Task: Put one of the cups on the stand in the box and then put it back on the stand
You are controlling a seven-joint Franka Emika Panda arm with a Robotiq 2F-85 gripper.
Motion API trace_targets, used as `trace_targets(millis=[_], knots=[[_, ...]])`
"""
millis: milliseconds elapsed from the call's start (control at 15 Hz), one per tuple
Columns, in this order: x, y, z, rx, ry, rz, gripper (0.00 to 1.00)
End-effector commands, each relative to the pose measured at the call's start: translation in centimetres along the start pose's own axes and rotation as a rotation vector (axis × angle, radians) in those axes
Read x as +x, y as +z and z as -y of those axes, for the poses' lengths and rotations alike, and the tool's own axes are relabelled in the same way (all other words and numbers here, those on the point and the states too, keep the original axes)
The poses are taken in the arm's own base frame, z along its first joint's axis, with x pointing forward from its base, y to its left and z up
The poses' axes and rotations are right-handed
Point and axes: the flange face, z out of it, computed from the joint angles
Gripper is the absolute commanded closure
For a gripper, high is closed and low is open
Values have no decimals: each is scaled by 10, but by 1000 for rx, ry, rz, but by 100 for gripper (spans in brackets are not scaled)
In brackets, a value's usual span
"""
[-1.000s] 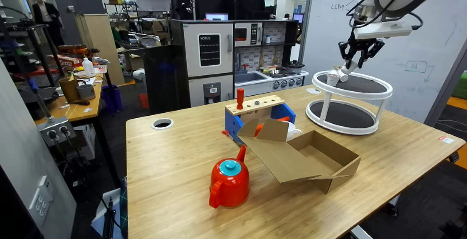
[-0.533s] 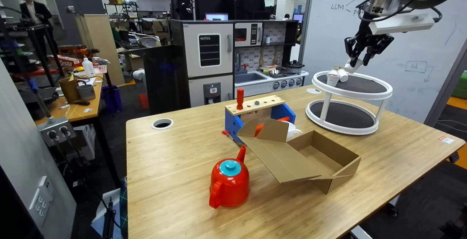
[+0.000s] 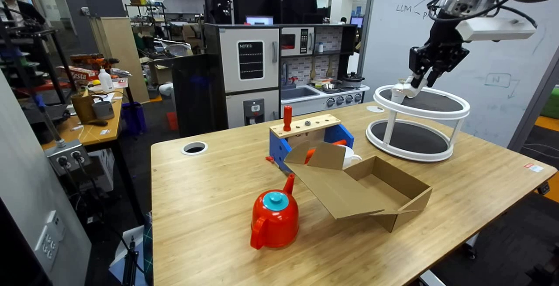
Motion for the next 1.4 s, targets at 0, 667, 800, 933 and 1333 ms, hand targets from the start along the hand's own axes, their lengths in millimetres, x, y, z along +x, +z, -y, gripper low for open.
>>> trace_targets(millis=[0, 667, 800, 933, 1333], knots=[[-14, -1, 0, 38, -79, 1, 87], [-58, 28, 36, 108, -272, 153, 87], [-66, 39, 37, 81, -293, 171, 87], [-71, 49, 36, 61, -294, 190, 87], [-78, 70, 44, 9, -325, 205, 87]])
